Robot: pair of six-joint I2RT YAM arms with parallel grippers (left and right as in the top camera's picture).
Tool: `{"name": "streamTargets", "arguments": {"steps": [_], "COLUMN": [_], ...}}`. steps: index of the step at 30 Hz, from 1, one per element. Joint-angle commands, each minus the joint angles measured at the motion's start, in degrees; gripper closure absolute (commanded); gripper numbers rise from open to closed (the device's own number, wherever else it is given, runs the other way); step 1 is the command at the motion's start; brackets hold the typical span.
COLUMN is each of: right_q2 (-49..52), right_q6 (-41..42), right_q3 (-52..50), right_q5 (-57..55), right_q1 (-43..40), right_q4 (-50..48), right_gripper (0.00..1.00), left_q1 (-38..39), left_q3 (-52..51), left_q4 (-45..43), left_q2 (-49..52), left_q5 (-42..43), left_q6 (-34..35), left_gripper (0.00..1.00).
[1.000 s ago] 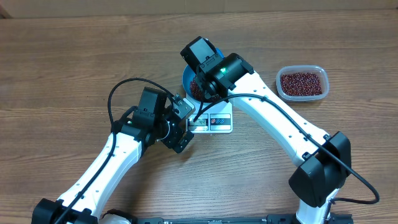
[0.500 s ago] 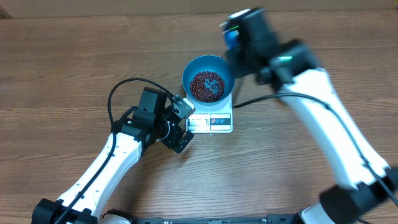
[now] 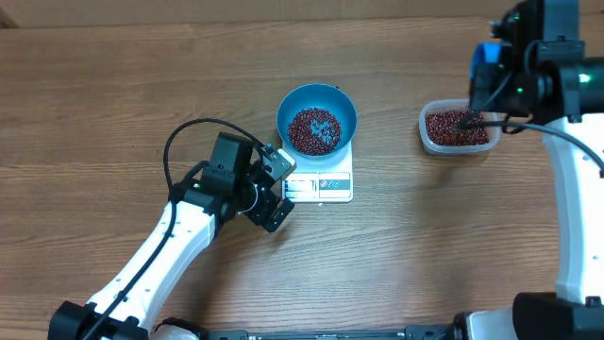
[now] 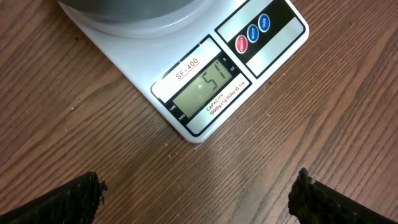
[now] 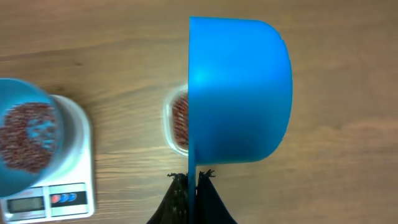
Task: Scoop item into bowl and weigh 150g on scale
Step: 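Return the empty scoop with the right gripper to the bean tub, then scoop beans again from the tub with the right gripper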
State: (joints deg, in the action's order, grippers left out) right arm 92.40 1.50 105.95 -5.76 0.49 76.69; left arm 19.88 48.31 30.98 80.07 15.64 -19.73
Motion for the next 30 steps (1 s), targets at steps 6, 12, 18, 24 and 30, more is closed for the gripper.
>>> {"name": "streamTargets", "arguments": {"steps": [6,12,18,24,30], "right_q2": [5.27,10.01,11.93,12.83,13.97], "right_q6": [0.22,0.63,3.02,3.06,3.23], "right_q3": [-8.96,-9.97,-11.26,-13.81,-14.95], "right_q5": [-2.64,-6.12,-8.96,-10.29,-12.92], "right_q1": [-2.27,-2.05,-1.31,-1.18,-1.20], "right_q4": [-3.67,-3.96,-4.85,-7.65,-10.47], "right_gripper": [0.96,0.96,0.96,0.96,0.96], "left_q1": [0.35,0.35,0.35,0.35,0.35], "left_q3": [-0.33,-0.33,-0.33,-0.33,-0.33], "left_q4": [-0.15,-0.15,-0.15,-0.15,-0.15], "left_q2": [0.28,0.28,0.28,0.28,0.28], "left_q5": [0.48,0.48,0.48,0.48,0.48], "left_q6": [-0.44,-0.44,-0.44,-0.44,-0.44], "left_gripper": [0.01,0.00,0.00,0.00,0.01]}}
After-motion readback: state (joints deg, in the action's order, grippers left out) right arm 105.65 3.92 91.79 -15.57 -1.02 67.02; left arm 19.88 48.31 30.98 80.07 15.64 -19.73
